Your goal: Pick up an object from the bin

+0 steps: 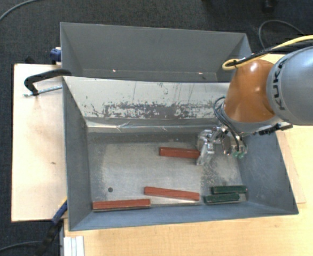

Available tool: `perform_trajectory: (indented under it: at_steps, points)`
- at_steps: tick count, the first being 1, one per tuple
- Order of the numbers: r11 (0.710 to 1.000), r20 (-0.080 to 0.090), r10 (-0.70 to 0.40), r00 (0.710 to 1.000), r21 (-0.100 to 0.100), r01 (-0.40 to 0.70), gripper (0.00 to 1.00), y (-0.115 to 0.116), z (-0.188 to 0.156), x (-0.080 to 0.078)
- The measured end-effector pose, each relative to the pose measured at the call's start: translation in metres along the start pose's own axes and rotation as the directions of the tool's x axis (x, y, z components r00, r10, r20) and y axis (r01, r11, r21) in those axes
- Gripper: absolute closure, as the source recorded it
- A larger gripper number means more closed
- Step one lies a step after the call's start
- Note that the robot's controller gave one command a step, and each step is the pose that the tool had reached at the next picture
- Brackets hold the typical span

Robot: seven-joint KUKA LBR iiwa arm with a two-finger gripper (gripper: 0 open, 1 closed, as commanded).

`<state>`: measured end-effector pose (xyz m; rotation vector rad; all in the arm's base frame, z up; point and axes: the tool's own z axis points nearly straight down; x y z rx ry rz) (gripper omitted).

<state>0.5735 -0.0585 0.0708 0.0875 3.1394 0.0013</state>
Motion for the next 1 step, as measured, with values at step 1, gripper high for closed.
perform_trajectory:
  at_steps: [1]
  points:
    - [0.993, 0.009, -0.115, 0.993, 0.002, 0.115, 1.00, -0.0086, -0.1669, -0.0172]
